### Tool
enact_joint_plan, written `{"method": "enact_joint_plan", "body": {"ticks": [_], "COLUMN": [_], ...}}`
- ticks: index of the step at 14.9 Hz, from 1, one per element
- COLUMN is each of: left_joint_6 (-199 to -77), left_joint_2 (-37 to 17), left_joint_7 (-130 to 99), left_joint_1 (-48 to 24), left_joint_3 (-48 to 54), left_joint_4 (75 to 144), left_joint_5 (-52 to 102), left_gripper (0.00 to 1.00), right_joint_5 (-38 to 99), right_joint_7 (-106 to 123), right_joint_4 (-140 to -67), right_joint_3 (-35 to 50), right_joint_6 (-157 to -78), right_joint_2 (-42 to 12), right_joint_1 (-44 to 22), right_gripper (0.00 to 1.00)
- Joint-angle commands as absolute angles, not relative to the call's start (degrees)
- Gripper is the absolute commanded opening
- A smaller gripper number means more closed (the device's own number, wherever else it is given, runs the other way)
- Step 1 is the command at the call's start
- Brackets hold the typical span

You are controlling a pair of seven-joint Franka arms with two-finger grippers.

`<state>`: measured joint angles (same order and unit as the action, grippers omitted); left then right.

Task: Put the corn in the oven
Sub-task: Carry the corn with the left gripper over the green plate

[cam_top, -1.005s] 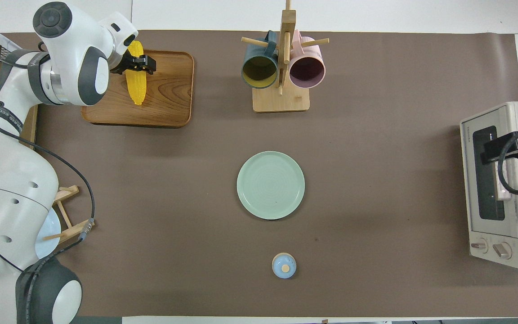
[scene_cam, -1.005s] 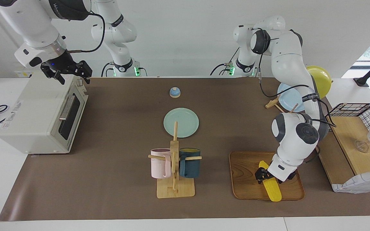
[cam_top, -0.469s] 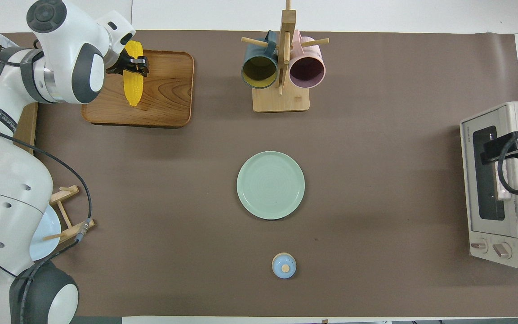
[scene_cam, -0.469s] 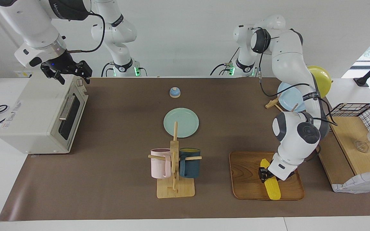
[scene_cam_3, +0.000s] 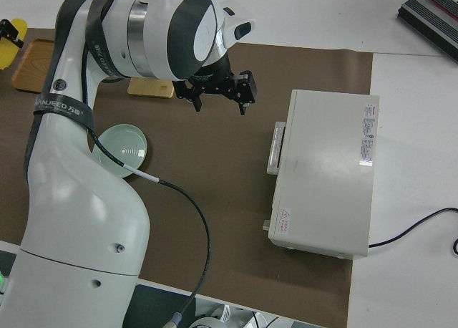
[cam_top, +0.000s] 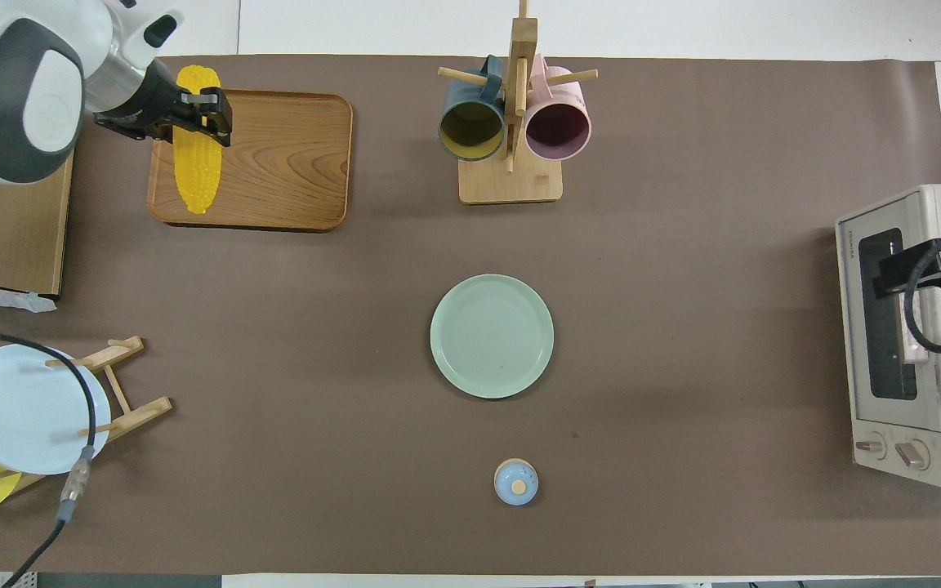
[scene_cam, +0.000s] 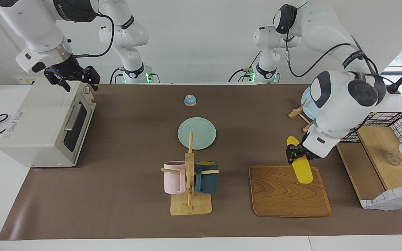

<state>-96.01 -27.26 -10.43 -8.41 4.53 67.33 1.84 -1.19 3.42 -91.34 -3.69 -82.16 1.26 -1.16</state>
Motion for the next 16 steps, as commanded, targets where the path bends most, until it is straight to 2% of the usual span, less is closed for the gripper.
{"method": "enact_joint_plan", "body": {"ticks": [1,3,6,10,12,16], "left_joint_6": [-91.2,-91.5,-94.6,-112.2,-117.5,-125.2], "left_joint_2": [-17.5,-11.5,-5.3,1.0,0.1,-6.2], "left_joint_7": [-15.8,-18.6,-21.3,-28.0,-30.7,-36.3], "left_joint_1": [-11.2,-13.8,-17.4,-24.9,-28.5,-33.9], "left_joint_3": [4.0,4.0,4.0,4.0,4.0,4.0], "left_joint_4": [75.8,82.1,90.9,107.2,110.1,110.0], "left_joint_5": [3.1,4.9,7.6,7.6,7.6,7.6], "left_gripper": [0.0,0.0,0.0,0.0,0.0,0.0], "right_joint_5": [0.0,0.0,0.0,0.0,0.0,0.0], "right_joint_7": [2.5,2.5,2.5,2.5,2.5,2.5], "right_joint_4": [-92.6,-92.6,-92.6,-92.6,-92.6,-92.6], "right_joint_3": [-3.5,-3.5,-3.5,-3.5,-3.5,-3.5], "right_joint_6": [-82.6,-82.5,-82.6,-82.6,-82.5,-82.6], "right_joint_2": [2.5,2.5,2.5,2.5,2.5,2.5], "right_joint_1": [-0.7,-0.7,-0.7,-0.7,-0.7,-0.7], "right_gripper": [1.0,1.0,1.0,1.0,1.0,1.0]}}
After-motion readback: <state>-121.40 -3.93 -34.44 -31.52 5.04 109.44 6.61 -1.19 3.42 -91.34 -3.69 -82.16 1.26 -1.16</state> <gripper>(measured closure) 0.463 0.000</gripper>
